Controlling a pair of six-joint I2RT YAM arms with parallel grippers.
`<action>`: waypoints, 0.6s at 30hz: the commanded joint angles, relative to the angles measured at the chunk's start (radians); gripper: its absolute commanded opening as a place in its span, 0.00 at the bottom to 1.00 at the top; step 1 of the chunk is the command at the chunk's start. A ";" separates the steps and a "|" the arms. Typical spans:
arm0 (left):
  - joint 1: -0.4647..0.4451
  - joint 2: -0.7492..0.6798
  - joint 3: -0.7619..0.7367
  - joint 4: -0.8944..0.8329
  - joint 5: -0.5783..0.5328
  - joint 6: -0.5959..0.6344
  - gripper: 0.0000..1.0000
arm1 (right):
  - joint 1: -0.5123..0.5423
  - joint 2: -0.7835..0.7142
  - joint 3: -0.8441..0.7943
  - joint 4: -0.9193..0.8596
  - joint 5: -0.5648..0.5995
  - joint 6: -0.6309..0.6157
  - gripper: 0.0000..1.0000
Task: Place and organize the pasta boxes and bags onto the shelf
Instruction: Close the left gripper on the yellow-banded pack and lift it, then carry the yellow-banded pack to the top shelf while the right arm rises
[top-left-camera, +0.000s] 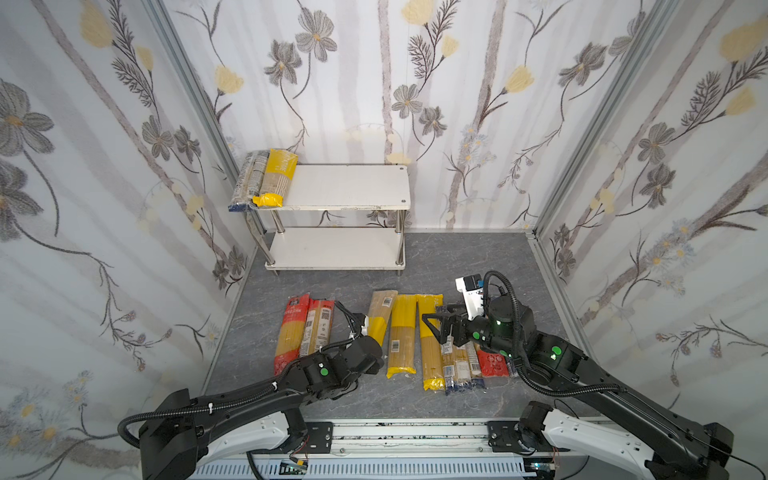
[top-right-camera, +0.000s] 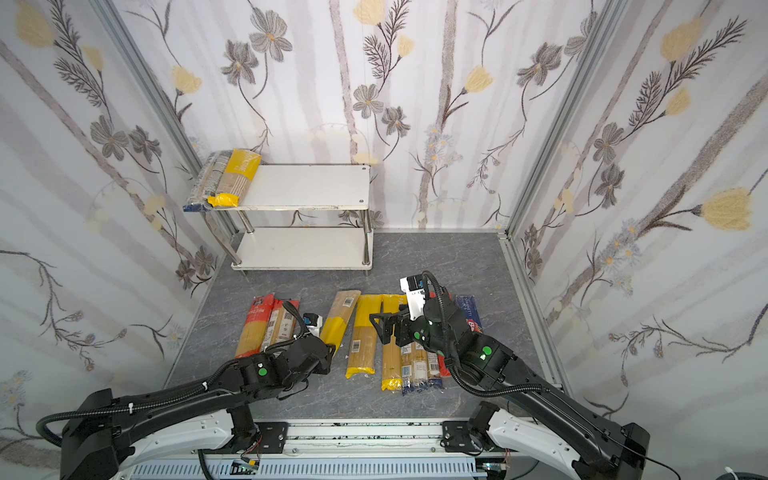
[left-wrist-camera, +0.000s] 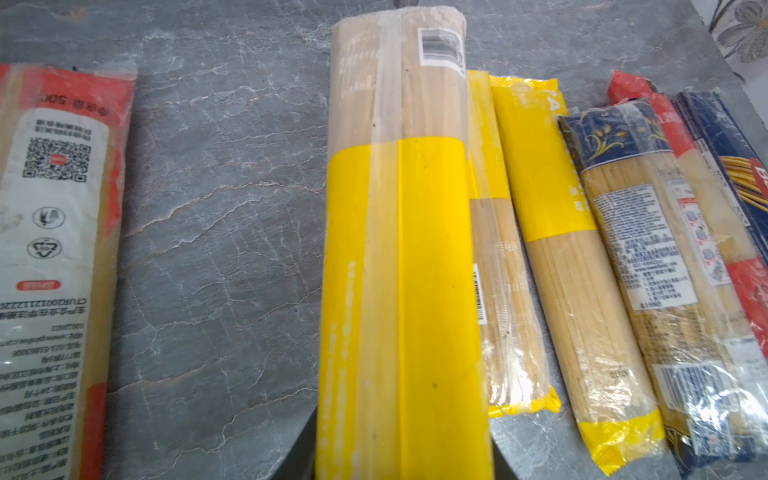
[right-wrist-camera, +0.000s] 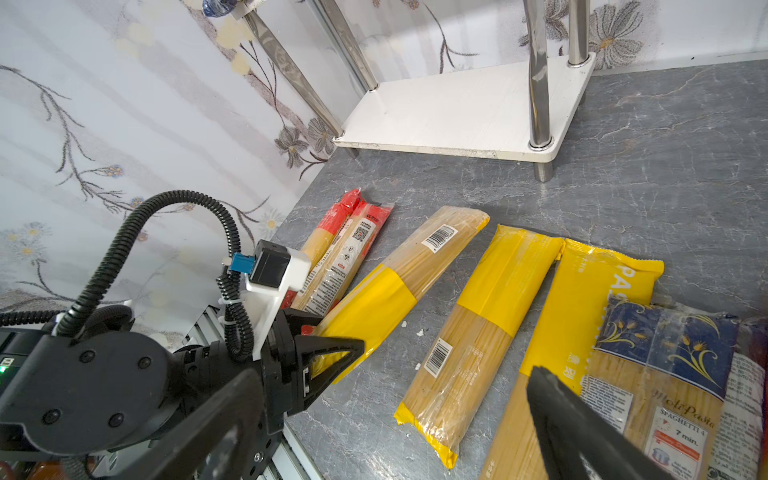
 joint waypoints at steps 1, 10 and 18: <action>-0.002 -0.024 0.053 0.021 -0.040 0.054 0.00 | -0.001 -0.007 0.017 0.032 -0.006 0.005 1.00; -0.004 -0.046 0.248 -0.115 -0.051 0.155 0.00 | -0.001 -0.034 0.016 0.035 -0.003 0.013 1.00; -0.007 -0.031 0.447 -0.227 -0.118 0.240 0.00 | 0.000 -0.057 0.039 0.017 -0.008 0.007 1.00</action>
